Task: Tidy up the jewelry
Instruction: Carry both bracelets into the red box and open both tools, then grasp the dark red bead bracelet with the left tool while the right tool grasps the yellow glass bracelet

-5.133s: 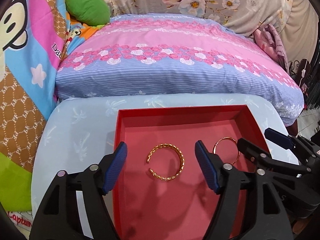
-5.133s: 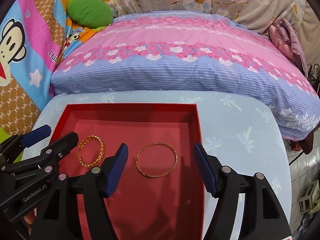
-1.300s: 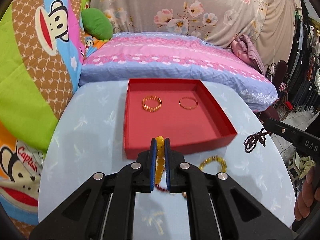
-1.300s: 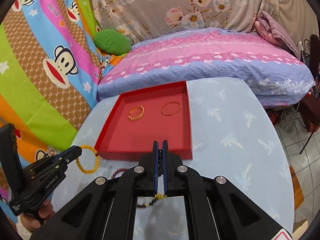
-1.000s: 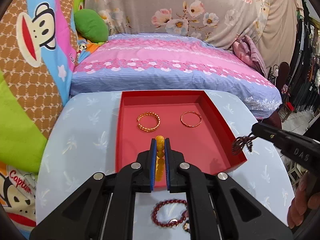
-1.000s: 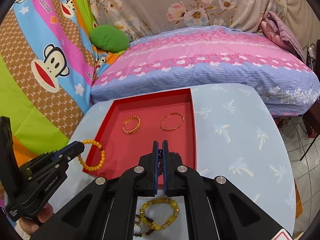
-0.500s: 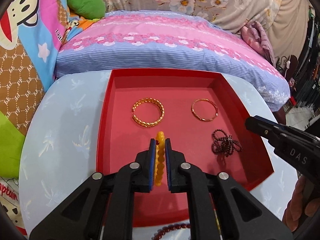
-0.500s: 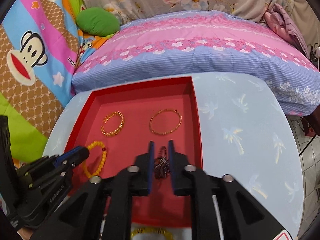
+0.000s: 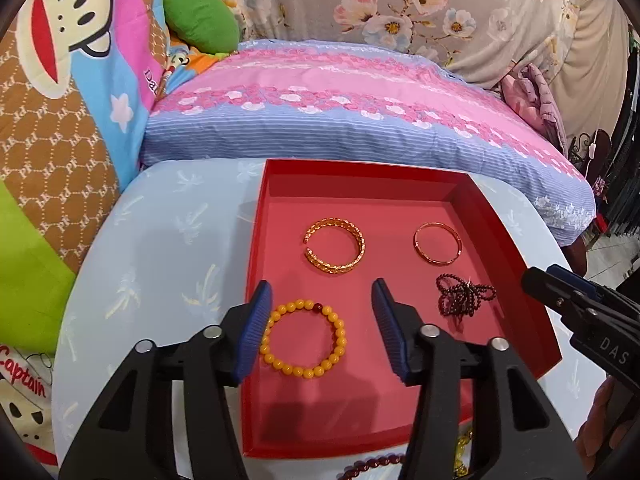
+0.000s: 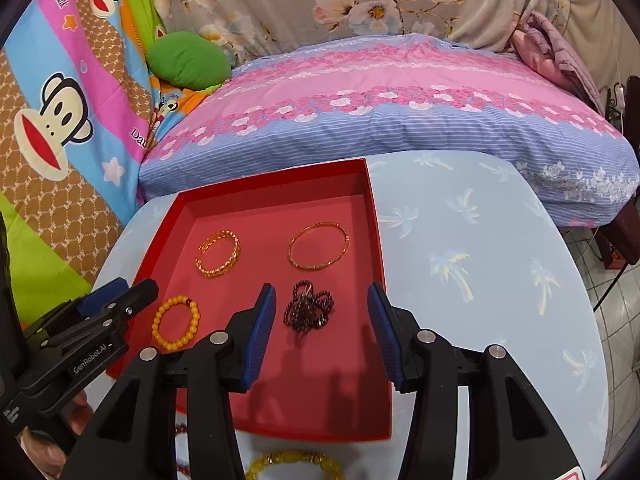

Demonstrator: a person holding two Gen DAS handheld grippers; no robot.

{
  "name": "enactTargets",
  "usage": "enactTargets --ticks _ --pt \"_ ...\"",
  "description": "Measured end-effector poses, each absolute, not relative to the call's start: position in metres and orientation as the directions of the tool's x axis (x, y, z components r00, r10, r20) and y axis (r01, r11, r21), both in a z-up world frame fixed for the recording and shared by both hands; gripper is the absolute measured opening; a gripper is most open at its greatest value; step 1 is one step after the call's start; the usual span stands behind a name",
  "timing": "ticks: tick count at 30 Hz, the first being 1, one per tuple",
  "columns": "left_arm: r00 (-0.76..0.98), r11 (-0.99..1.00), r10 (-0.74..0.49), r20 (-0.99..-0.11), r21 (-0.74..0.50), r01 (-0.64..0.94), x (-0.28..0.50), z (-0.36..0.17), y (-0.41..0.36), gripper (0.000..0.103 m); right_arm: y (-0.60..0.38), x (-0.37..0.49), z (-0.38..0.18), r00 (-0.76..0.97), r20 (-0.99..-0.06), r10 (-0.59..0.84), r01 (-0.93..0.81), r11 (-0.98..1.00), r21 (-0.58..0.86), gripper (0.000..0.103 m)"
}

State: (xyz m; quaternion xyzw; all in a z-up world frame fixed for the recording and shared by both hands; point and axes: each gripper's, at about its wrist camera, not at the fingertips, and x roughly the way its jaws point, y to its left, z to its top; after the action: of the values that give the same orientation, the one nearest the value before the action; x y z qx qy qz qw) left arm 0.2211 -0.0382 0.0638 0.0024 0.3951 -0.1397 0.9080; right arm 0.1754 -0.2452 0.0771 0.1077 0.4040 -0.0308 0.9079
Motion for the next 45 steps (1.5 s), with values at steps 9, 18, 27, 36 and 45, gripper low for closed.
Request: enactTargets --ticks 9,18,27,36,45 --pt "0.675 0.966 -0.243 -0.696 -0.111 0.233 0.183 0.077 -0.016 0.052 -0.231 0.135 0.089 0.689 -0.724 0.036 0.116 0.980 0.159 0.047" --pt "0.669 0.969 -0.235 -0.705 -0.117 0.217 0.142 0.071 -0.001 0.052 -0.222 0.093 0.087 0.686 -0.727 0.030 0.115 0.982 0.149 0.047" --pt "0.624 0.969 -0.236 -0.745 -0.131 0.210 0.116 0.045 0.000 0.052 -0.221 0.063 0.061 0.652 -0.758 0.005 0.139 0.982 0.126 0.047" --pt "0.587 0.969 -0.228 -0.777 -0.122 0.216 0.109 0.019 -0.013 0.052 -0.219 0.057 0.034 0.614 -0.790 -0.004 0.150 0.982 0.112 0.047" --pt "0.570 0.969 -0.220 -0.792 -0.111 0.221 0.111 0.002 -0.023 0.052 -0.217 0.065 0.017 0.596 -0.803 -0.013 0.152 0.983 0.098 0.044"
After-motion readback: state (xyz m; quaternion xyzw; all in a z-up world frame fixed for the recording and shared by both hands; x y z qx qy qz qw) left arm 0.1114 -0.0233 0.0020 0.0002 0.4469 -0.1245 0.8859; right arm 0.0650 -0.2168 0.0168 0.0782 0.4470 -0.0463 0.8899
